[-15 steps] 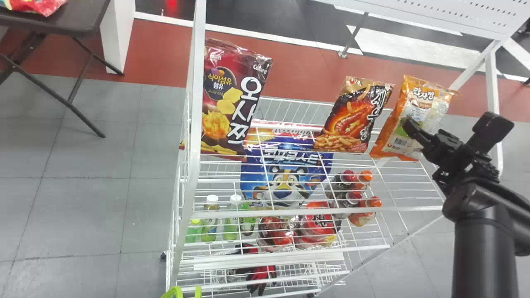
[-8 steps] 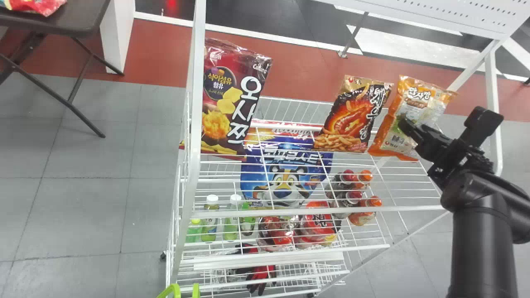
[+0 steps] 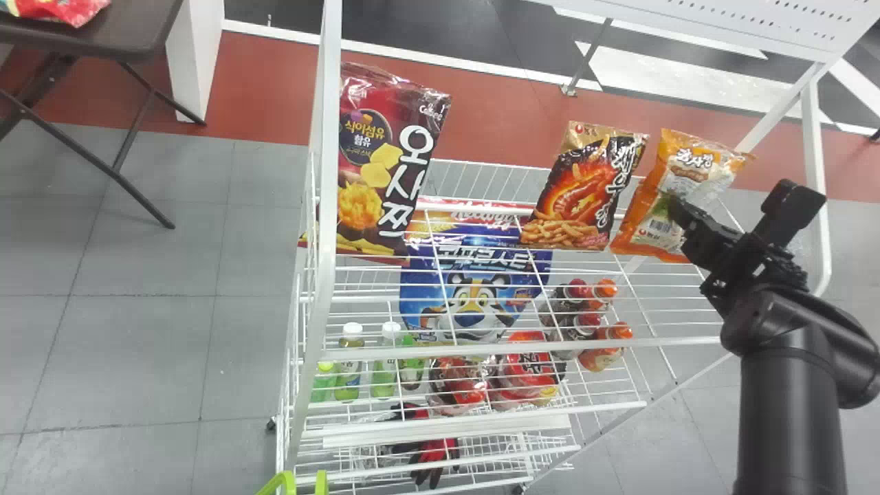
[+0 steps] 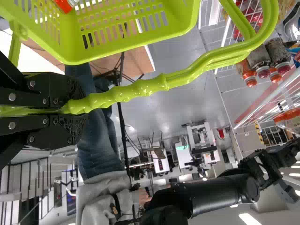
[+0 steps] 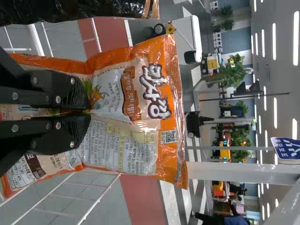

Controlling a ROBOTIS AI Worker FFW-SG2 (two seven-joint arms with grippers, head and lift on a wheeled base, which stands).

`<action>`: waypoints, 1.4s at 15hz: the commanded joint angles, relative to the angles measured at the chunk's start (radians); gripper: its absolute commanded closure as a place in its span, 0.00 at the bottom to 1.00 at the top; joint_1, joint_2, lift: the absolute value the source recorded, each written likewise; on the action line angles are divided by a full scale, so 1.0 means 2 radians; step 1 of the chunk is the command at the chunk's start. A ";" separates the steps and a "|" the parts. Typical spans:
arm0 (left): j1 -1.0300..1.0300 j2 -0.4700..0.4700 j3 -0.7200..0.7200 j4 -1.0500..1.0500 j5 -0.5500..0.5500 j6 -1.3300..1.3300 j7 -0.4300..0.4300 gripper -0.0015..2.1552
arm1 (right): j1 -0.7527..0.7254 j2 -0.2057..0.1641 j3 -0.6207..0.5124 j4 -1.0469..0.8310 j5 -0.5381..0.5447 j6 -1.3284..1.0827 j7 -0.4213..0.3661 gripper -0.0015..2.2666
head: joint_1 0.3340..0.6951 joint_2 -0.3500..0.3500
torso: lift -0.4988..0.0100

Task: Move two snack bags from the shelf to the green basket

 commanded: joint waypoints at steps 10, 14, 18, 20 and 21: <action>0.009 0.005 0.013 -0.004 0.013 -0.006 -0.012 0.95 | 0.155 0.070 -0.015 -0.274 -0.043 0.093 -0.058 0.99 | 1.00 0.00 | 0.95; 0.014 0.007 0.023 -0.004 0.023 -0.013 -0.020 0.95 | 0.237 0.100 -0.039 -0.409 -0.092 0.180 -0.058 0.99 | 1.00 0.00 | 0.95; 0.014 0.006 0.020 -0.004 0.025 -0.015 -0.021 0.95 | 0.322 0.124 -0.067 -0.555 -0.169 0.313 -0.040 0.99 | 1.00 0.00 | 0.95; 0.014 0.005 0.020 -0.005 0.025 -0.015 -0.021 0.95 | 0.351 0.138 -0.081 -0.613 -0.200 0.405 -0.024 0.99 | 1.00 0.00 | 0.95; 0.014 0.005 0.020 -0.005 0.025 -0.015 -0.021 0.95 | 0.360 0.144 -0.087 -0.636 -0.219 0.475 -0.012 0.99 | 1.00 0.00 | 0.95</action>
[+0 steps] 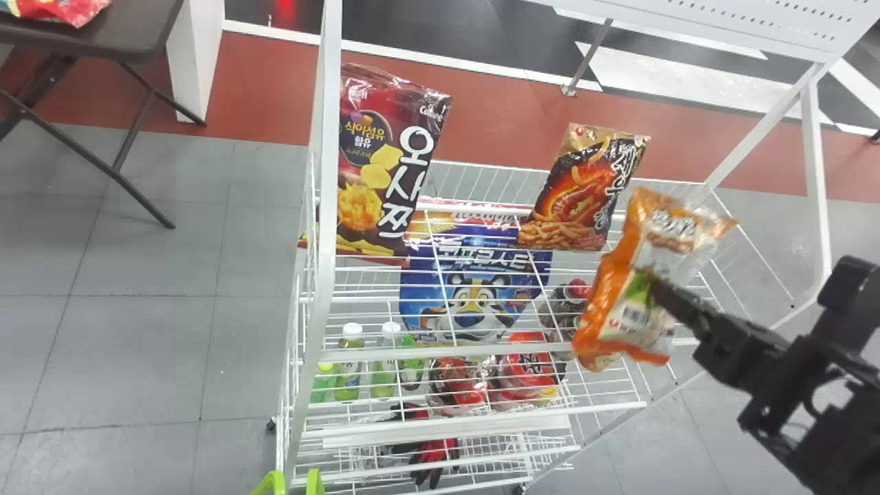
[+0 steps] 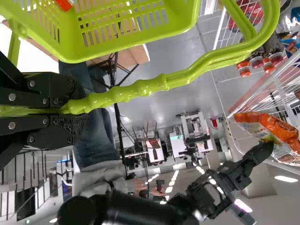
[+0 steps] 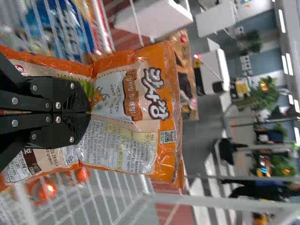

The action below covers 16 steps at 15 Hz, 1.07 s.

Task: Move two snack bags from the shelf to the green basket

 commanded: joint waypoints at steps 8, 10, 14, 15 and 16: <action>0.002 -0.006 -0.015 -0.002 -0.005 -0.006 0.008 0.95 | 0.089 0.016 0.046 -0.096 -0.108 0.217 0.051 0.99 | 1.00 0.00 | 0.95; 0.002 -0.006 -0.018 -0.004 -0.006 -0.012 0.010 0.95 | 0.107 0.016 0.087 -0.094 -0.104 0.217 0.046 0.99 | 1.00 0.00 | 0.95; -0.002 -0.006 -0.025 -0.010 -0.011 -0.012 0.012 0.95 | 0.129 0.014 0.187 -0.075 -0.055 0.217 0.044 0.99 | 1.00 0.00 | 0.95; -0.007 -0.006 -0.032 -0.011 -0.018 -0.011 0.015 0.95 | 0.130 0.013 0.212 -0.062 -0.042 0.217 0.042 0.99 | 1.00 0.00 | 0.95; -0.010 -0.006 -0.038 -0.012 -0.021 -0.008 0.017 0.95 | 0.130 0.009 0.233 -0.048 -0.032 0.217 0.037 0.99 | 1.00 0.00 | 0.95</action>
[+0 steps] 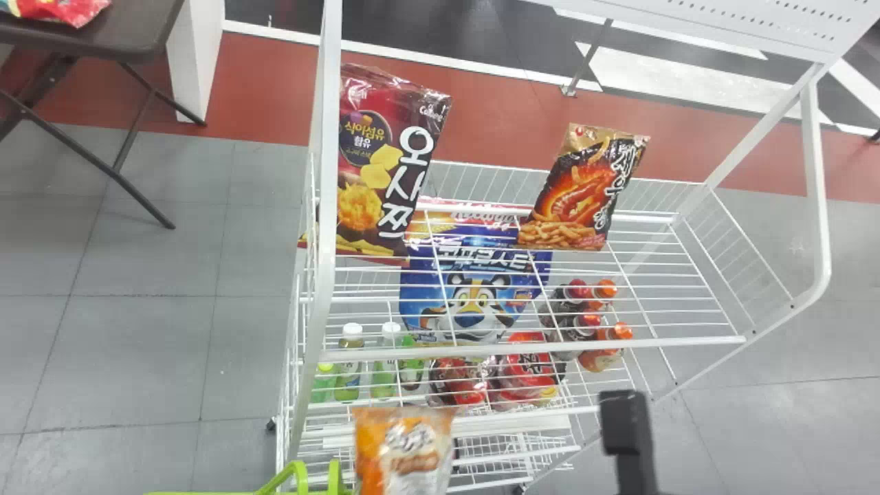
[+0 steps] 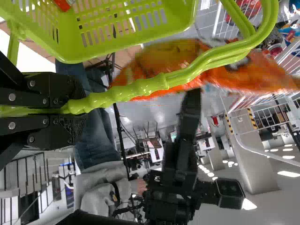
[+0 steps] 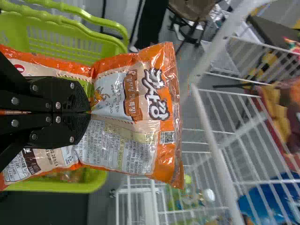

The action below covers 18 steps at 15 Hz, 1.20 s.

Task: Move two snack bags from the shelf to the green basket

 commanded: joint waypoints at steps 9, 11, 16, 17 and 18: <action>-0.008 0.004 -0.012 -0.006 -0.006 0.008 -0.002 0.95 | -0.021 -0.021 0.161 0.143 0.097 0.007 -0.027 0.98 | 1.00 0.00 | 0.95; -0.008 0.005 -0.011 -0.006 -0.007 0.008 -0.002 0.95 | -0.023 -0.024 0.144 0.120 0.097 0.007 -0.047 0.33 | 1.00 0.00 | 0.95; -0.005 0.005 -0.007 -0.005 -0.005 0.008 -0.006 0.95 | -0.024 -0.025 0.061 0.059 0.083 0.007 -0.036 0.02 | 1.00 0.00 | 0.95; -0.005 0.005 -0.007 -0.004 -0.005 0.006 -0.007 0.95 | -0.024 -0.024 0.047 0.043 0.077 0.007 -0.020 0.03 | 1.00 0.00 | 0.95; -0.004 0.005 -0.007 -0.004 -0.005 0.005 -0.007 0.95 | -0.023 -0.019 0.034 0.027 0.074 0.007 -0.009 0.04 | 1.00 0.00 | 0.95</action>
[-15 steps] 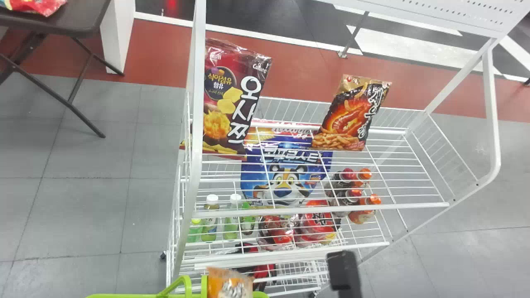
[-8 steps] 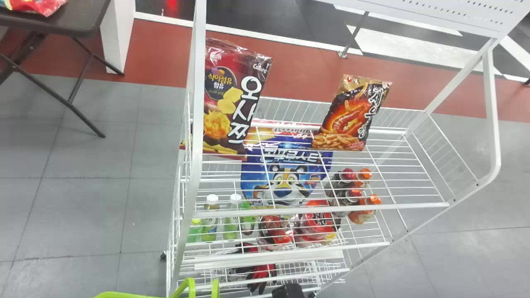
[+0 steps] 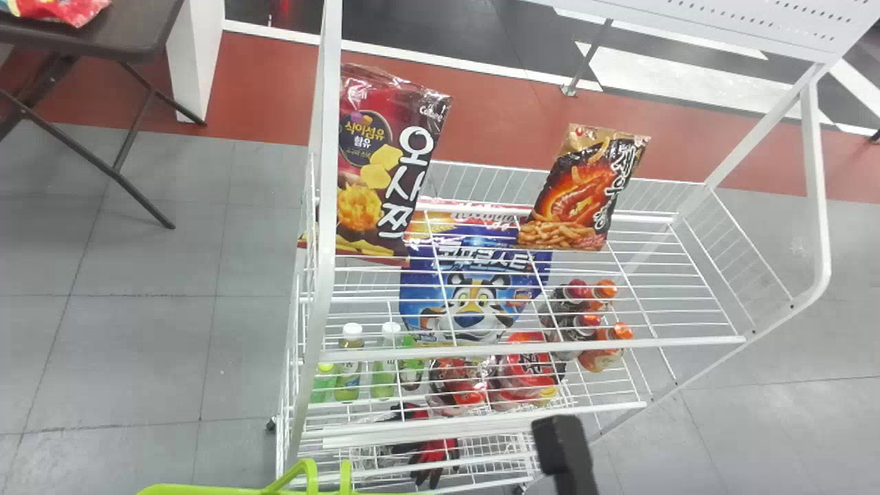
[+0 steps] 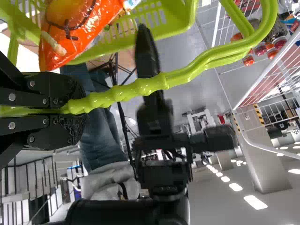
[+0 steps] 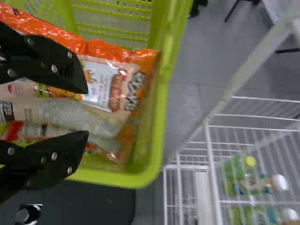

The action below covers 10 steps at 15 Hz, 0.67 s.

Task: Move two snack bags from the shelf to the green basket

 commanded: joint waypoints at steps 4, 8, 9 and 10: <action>0.007 -0.002 0.005 0.003 0.004 -0.008 -0.004 0.95 | 0.037 0.038 -0.039 -0.018 0.014 -0.276 0.027 0.04 | 1.00 0.00 | 0.95; 0.007 -0.004 0.005 0.007 0.004 -0.010 -0.004 0.95 | 0.071 0.042 0.052 0.048 0.146 -0.742 -0.038 0.04 | 1.00 0.00 | 0.95; 0.007 -0.004 0.005 0.008 0.004 -0.010 -0.004 0.95 | 0.076 0.042 0.065 0.067 0.156 -0.801 -0.054 0.04 | 1.00 0.00 | 0.95; 0.007 -0.004 0.005 0.011 0.004 -0.011 -0.004 0.95 | 0.082 0.043 0.079 0.089 0.166 -0.867 -0.069 0.04 | 1.00 0.00 | 0.95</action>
